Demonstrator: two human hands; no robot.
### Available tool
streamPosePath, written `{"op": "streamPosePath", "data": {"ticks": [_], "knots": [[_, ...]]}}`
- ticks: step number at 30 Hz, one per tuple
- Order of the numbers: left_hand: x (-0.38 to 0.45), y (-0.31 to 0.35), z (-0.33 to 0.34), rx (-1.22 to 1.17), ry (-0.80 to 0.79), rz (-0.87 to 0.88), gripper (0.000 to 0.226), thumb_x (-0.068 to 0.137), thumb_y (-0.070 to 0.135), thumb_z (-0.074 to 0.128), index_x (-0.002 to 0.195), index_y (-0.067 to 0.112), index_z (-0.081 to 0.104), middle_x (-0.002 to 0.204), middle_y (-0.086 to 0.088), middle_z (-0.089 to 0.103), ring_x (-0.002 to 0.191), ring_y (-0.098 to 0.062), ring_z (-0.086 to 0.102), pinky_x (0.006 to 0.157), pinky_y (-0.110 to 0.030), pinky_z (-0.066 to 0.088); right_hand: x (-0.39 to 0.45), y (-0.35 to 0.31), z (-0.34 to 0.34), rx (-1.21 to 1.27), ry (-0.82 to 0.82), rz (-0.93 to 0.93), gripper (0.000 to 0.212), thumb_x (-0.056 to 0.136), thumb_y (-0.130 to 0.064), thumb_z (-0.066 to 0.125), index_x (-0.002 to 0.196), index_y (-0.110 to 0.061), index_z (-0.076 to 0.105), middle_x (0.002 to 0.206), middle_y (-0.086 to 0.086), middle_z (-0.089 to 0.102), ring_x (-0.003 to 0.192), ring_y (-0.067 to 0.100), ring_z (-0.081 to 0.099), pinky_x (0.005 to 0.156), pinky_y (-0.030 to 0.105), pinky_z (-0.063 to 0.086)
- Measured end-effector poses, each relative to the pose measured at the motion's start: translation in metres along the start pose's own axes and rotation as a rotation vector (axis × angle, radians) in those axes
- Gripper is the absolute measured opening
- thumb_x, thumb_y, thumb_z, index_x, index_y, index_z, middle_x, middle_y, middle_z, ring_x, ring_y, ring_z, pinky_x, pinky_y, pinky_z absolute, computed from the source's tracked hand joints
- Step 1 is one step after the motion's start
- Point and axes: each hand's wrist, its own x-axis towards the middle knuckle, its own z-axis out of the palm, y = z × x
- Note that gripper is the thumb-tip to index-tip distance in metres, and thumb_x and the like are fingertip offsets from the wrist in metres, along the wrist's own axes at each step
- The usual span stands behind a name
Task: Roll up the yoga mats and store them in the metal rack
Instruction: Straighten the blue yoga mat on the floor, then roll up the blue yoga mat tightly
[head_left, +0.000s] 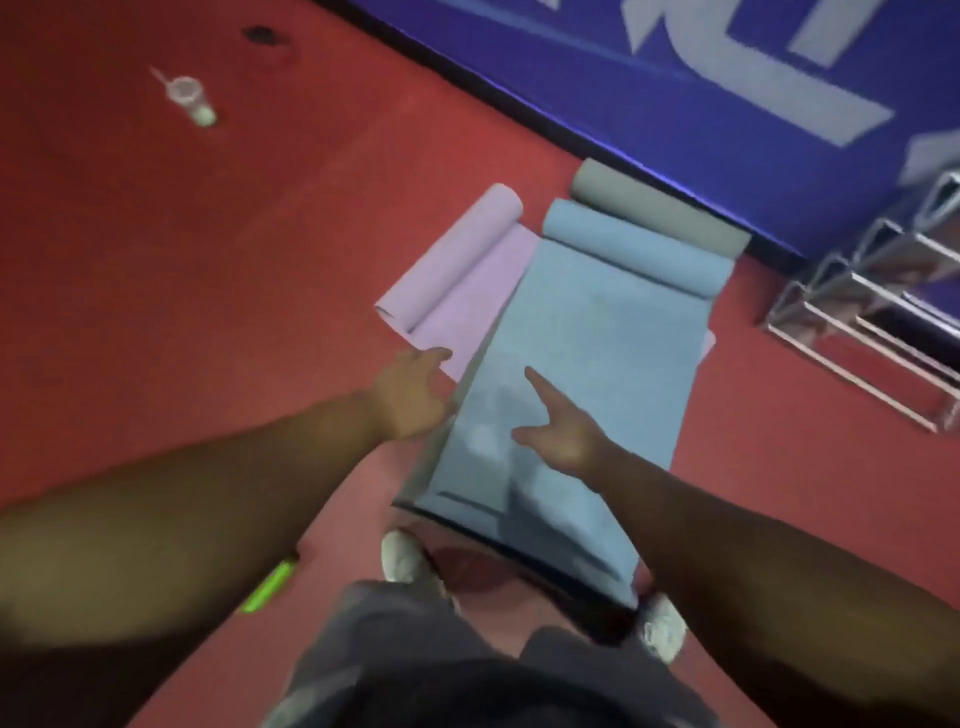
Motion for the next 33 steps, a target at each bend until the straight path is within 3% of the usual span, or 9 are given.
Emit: {"op": "streamPosePath", "data": {"ticks": [2,5,9,13,20,23,27,30,33], "knots": [[0.003,-0.004,-0.011,0.058,-0.006,0.086,0.066,0.095,0.030,0.061,0.155,0.018,0.035,0.148,-0.015,0.047,0.137,-0.029,0.043,0.106,-0.029,0.035,-0.010,0.000,0.020,0.031,0.105,0.014,0.068,0.094,-0.022,0.065,0.154,-0.036,0.035,0.155,-0.003,0.042,0.116,0.018,0.059,0.088,0.018,0.042],[0.004,-0.001,-0.007,0.139,-0.071,0.190,0.062,0.097,0.030,0.057,0.154,0.019,0.036,0.143,-0.015,0.047,0.131,-0.031,0.048,0.103,-0.030,0.038,-0.026,0.012,0.040,0.117,0.208,0.117,0.046,0.095,-0.024,0.066,0.139,-0.031,0.056,0.134,0.002,0.060,0.103,0.014,0.061,0.076,0.015,0.044],[0.002,0.000,0.017,0.268,-0.139,0.281,0.059,0.098,0.033,0.054,0.153,0.023,0.037,0.147,-0.012,0.044,0.129,-0.028,0.051,0.106,-0.036,0.043,-0.043,0.041,0.058,0.139,0.304,0.204,0.032,0.097,-0.023,0.061,0.128,-0.024,0.065,0.123,0.003,0.063,0.095,0.015,0.059,0.092,0.026,0.049],[-0.002,-0.005,0.047,0.455,-0.139,0.333,0.055,0.100,0.029,0.048,0.153,0.024,0.037,0.144,-0.007,0.045,0.122,-0.027,0.054,0.089,-0.031,0.044,-0.057,0.082,0.089,0.072,0.314,0.245,0.032,0.098,-0.022,0.056,0.128,-0.023,0.066,0.126,0.000,0.063,0.109,0.017,0.060,0.090,0.018,0.041],[0.045,-0.039,0.124,0.785,-0.292,0.433,0.050,0.092,0.044,0.033,0.135,0.029,0.054,0.137,0.000,0.058,0.120,-0.024,0.057,0.097,-0.038,0.051,-0.036,0.164,0.176,-0.044,0.273,0.391,0.040,0.100,-0.021,0.050,0.138,-0.026,0.058,0.138,0.004,0.058,0.120,0.023,0.057,0.099,0.027,0.043],[0.099,-0.060,0.161,0.838,-0.294,0.510,0.043,0.098,0.036,0.041,0.140,0.032,0.052,0.138,0.002,0.057,0.121,-0.025,0.057,0.095,-0.038,0.051,0.017,0.200,0.223,-0.079,0.234,0.424,0.049,0.098,-0.018,0.049,0.146,-0.031,0.049,0.144,0.003,0.055,0.129,0.025,0.049,0.105,0.028,0.041],[0.198,-0.104,0.231,0.901,-0.350,0.575,0.040,0.099,0.031,0.043,0.138,0.029,0.052,0.130,0.001,0.058,0.118,-0.024,0.058,0.092,-0.038,0.053,0.119,0.236,0.273,-0.161,0.161,0.433,0.070,0.092,-0.006,0.048,0.153,-0.037,0.036,0.155,0.001,0.040,0.136,0.031,0.038,0.105,0.041,0.046],[0.267,-0.152,0.293,0.974,-0.401,0.582,0.037,0.100,0.031,0.049,0.136,0.028,0.051,0.135,0.002,0.054,0.124,-0.023,0.056,0.094,-0.035,0.049,0.200,0.265,0.302,-0.257,0.110,0.475,0.081,0.088,0.001,0.050,0.156,-0.037,0.028,0.166,0.001,0.019,0.149,0.034,0.020,0.114,0.047,0.037],[0.316,-0.204,0.346,0.952,-0.433,0.639,0.034,0.099,0.033,0.052,0.132,0.023,0.054,0.135,-0.003,0.054,0.122,-0.027,0.057,0.093,-0.039,0.049,0.269,0.297,0.332,-0.419,0.016,0.499,0.075,0.092,-0.003,0.049,0.156,-0.037,0.028,0.168,0.003,0.011,0.153,0.036,0.007,0.120,0.053,0.024]]}}
